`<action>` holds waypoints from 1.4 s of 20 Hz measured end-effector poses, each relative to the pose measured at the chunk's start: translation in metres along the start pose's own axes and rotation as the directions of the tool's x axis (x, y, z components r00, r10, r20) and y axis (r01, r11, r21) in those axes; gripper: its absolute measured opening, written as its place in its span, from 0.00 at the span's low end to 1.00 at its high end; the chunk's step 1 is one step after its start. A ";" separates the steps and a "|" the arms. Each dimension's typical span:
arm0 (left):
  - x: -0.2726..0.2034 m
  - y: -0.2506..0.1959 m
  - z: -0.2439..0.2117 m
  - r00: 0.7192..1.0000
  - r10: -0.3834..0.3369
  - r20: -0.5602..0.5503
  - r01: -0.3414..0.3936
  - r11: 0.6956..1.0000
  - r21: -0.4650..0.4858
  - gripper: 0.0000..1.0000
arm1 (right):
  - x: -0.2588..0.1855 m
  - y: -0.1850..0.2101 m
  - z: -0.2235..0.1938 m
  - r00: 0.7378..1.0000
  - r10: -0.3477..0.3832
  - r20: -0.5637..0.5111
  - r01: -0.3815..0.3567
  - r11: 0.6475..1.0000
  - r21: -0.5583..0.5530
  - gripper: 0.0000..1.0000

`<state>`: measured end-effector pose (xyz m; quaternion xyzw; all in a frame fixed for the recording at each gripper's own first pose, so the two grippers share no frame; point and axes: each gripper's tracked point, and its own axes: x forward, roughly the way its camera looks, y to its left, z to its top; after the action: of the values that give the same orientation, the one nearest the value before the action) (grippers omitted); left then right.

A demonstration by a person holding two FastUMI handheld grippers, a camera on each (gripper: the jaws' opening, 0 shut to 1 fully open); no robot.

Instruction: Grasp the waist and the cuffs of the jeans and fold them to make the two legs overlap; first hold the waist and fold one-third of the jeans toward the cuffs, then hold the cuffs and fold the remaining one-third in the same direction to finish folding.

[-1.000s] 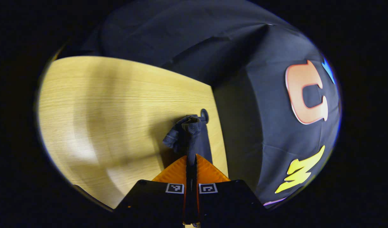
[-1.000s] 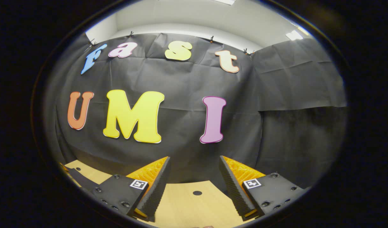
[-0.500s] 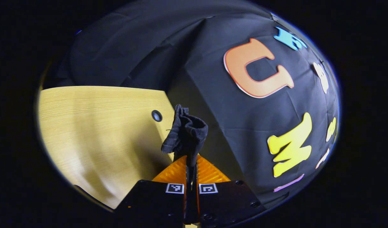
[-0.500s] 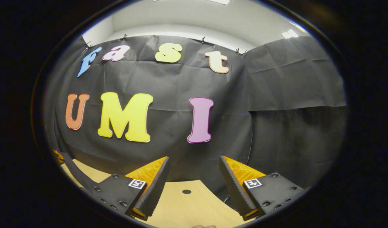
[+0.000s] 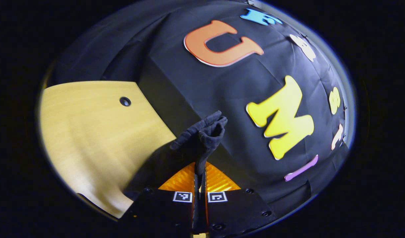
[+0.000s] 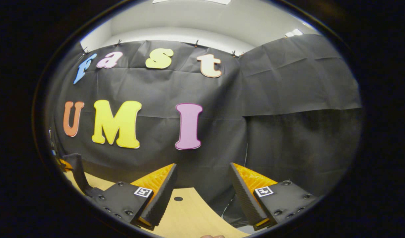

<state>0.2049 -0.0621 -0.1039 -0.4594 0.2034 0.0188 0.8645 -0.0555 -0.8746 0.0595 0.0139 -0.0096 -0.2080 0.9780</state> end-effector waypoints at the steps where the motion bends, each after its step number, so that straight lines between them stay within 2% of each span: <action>1: 0.005 -0.006 -0.021 1.000 -0.001 -0.025 0.001 1.000 0.026 0.03 | 0.000 -0.007 -0.002 1.000 -0.007 -0.005 0.007 1.000 0.002 0.94; 5: 0.019 -0.020 -0.102 0.989 0.030 -0.148 -0.012 0.992 0.123 0.03 | -0.001 -0.035 -0.007 0.999 -0.035 -0.019 0.035 0.999 0.006 0.94; 9: 0.020 0.002 -0.168 0.961 0.142 -0.237 -0.079 0.964 0.255 0.04 | -0.007 -0.060 -0.010 0.997 -0.069 -0.025 0.069 0.998 0.003 0.94; 12: 0.023 0.019 -0.187 0.949 0.198 -0.245 -0.117 0.944 0.310 0.04 | -0.011 -0.075 -0.016 0.995 -0.096 -0.038 0.096 0.995 0.010 0.94; 16: 0.026 0.027 -0.199 0.940 0.228 -0.255 -0.129 0.927 0.352 0.06 | -0.014 -0.083 -0.021 0.992 -0.110 -0.054 0.112 0.993 0.027 0.94; 20: 0.025 0.030 -0.203 0.943 0.237 -0.234 -0.131 0.911 0.392 0.17 | -0.014 -0.076 -0.029 0.993 -0.095 -0.071 0.098 0.995 0.027 0.94; 21: 0.023 0.026 -0.206 0.941 0.232 -0.248 -0.118 0.908 0.402 0.17 | -0.016 -0.074 -0.031 0.993 -0.092 -0.076 0.094 0.995 0.022 0.94; 22: 0.021 0.016 -0.220 0.930 0.194 -0.312 -0.057 0.915 0.398 0.18 | -0.016 -0.074 -0.032 0.993 -0.091 -0.078 0.092 0.996 0.017 0.94; 23: 0.016 0.009 -0.224 0.928 0.196 -0.318 -0.037 0.895 0.445 0.45 | -0.017 -0.072 -0.032 0.993 -0.087 -0.082 0.089 0.996 0.017 0.94; 24: 0.017 0.007 -0.224 0.930 0.207 -0.304 -0.023 0.858 0.513 0.73 | -0.019 -0.071 -0.033 0.993 -0.084 -0.084 0.086 0.996 0.018 0.94; 25: 0.014 0.006 -0.228 0.930 0.211 -0.301 -0.011 0.834 0.551 1.00 | -0.021 -0.070 -0.032 0.993 -0.085 -0.084 0.087 0.996 0.021 0.94; 28: 0.003 0.004 -0.244 0.923 0.215 -0.320 -0.004 0.836 0.549 1.00 | -0.025 -0.069 -0.030 0.993 -0.086 -0.076 0.087 0.996 0.016 0.94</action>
<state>0.1255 -0.2561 -0.2291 -0.1805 0.3853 -0.0752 0.9018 -0.1054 -0.9267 0.0272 0.0316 0.0258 -0.2494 0.9675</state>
